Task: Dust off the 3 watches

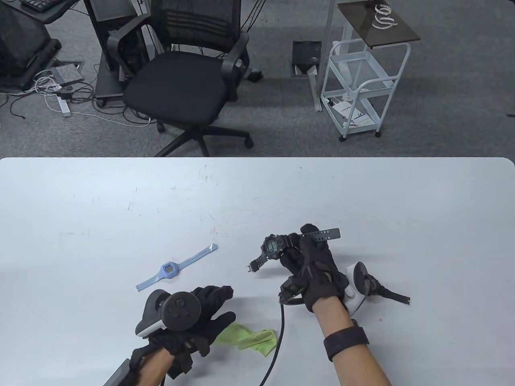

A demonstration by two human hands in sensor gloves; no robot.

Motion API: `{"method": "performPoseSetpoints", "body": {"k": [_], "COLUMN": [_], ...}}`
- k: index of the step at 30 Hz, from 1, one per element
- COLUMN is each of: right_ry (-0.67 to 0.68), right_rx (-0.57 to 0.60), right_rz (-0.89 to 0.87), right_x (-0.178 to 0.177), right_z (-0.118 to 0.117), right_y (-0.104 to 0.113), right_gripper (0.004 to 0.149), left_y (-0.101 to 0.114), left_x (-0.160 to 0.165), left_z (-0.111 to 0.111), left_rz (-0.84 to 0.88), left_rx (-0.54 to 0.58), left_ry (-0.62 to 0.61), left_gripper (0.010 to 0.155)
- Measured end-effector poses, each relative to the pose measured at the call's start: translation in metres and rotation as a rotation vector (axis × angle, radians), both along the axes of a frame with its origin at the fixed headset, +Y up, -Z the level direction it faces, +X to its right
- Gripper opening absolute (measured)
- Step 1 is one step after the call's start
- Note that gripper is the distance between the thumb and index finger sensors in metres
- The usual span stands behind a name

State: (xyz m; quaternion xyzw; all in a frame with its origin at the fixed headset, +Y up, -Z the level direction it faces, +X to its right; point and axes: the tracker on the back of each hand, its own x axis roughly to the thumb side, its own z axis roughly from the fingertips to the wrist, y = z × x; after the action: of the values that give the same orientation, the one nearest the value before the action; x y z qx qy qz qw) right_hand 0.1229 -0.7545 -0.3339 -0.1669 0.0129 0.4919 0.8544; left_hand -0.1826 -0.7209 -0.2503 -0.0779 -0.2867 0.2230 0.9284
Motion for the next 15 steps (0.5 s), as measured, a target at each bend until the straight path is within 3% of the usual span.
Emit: {"method": "performPoseSetpoints", "body": {"k": [15], "right_ry": [0.026], "right_rx": [-0.147], "right_rz": [-0.1], "right_x": [-0.058], "right_z": [-0.073], "right_y": [-0.03], "right_gripper": [0.051], "left_y": [-0.004], "left_x": [-0.006], "left_z": [-0.007], "left_rz": [0.037], "left_rx": [-0.054], "left_ry": [0.028], "left_gripper": [0.072]}}
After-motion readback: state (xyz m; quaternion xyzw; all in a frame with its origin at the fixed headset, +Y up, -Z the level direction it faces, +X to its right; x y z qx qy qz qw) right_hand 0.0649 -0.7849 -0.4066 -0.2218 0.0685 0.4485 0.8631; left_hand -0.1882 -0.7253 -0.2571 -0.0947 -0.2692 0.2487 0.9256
